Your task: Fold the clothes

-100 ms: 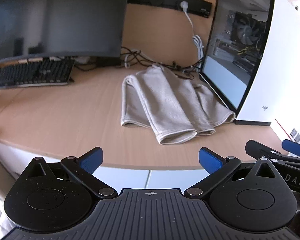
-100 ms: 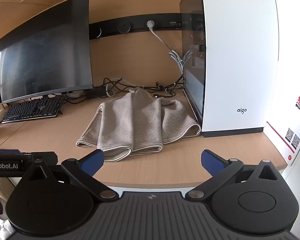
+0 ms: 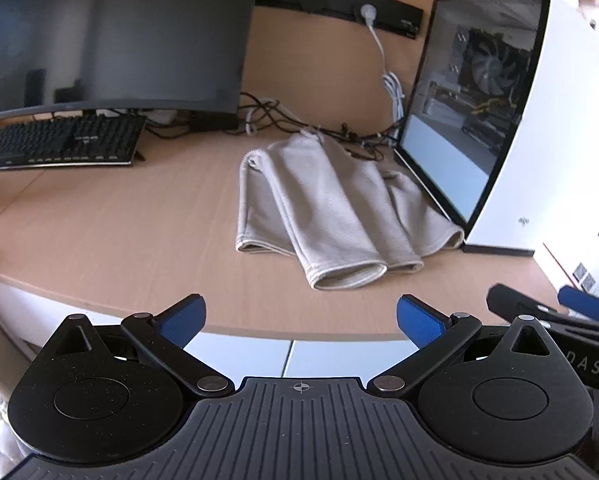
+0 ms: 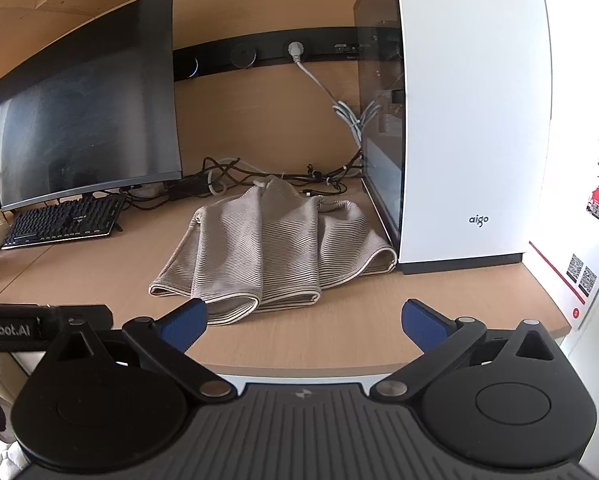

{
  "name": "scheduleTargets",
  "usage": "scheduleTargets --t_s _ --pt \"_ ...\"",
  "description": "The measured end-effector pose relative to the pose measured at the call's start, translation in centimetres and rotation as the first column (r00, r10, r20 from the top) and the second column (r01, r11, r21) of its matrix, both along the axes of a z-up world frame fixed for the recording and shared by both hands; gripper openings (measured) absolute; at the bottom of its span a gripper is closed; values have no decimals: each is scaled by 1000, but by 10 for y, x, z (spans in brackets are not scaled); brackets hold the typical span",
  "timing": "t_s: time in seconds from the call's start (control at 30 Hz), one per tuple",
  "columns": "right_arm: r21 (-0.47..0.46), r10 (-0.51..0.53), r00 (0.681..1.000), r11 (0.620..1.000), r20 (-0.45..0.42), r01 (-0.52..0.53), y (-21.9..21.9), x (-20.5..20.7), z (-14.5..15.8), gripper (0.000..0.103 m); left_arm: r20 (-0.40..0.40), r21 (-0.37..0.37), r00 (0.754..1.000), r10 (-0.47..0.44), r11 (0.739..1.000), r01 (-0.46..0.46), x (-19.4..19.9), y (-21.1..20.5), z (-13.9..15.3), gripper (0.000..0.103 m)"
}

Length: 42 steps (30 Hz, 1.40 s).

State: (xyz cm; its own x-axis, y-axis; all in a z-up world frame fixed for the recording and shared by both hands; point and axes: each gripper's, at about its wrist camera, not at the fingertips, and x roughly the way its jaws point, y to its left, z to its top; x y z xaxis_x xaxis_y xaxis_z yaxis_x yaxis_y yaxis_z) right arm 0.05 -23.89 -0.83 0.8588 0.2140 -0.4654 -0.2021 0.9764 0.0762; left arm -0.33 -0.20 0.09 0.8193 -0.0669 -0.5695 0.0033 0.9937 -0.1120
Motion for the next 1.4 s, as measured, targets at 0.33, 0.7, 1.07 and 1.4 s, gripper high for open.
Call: scheduleTargets --t_s 0.33,0.7,1.07,1.4 --pt "19 7 1000 1000 -6 -6 -5 0 -1 103 -3 24 999 -53 998 53 5 10 4 103" --pt "34 33 999 999 20 -34 0 -6 -1 103 15 44 1000 -25 999 24 -9 -3 -2 103" --pt "13 54 998 998 34 -54 6 -15 1 103 -1 41 1000 -1 999 1 -15 -2 -3 103" --pt "10 52 998 999 33 -52 7 -17 2 103 0 40 1000 9 999 -9 -18 -4 0 103"
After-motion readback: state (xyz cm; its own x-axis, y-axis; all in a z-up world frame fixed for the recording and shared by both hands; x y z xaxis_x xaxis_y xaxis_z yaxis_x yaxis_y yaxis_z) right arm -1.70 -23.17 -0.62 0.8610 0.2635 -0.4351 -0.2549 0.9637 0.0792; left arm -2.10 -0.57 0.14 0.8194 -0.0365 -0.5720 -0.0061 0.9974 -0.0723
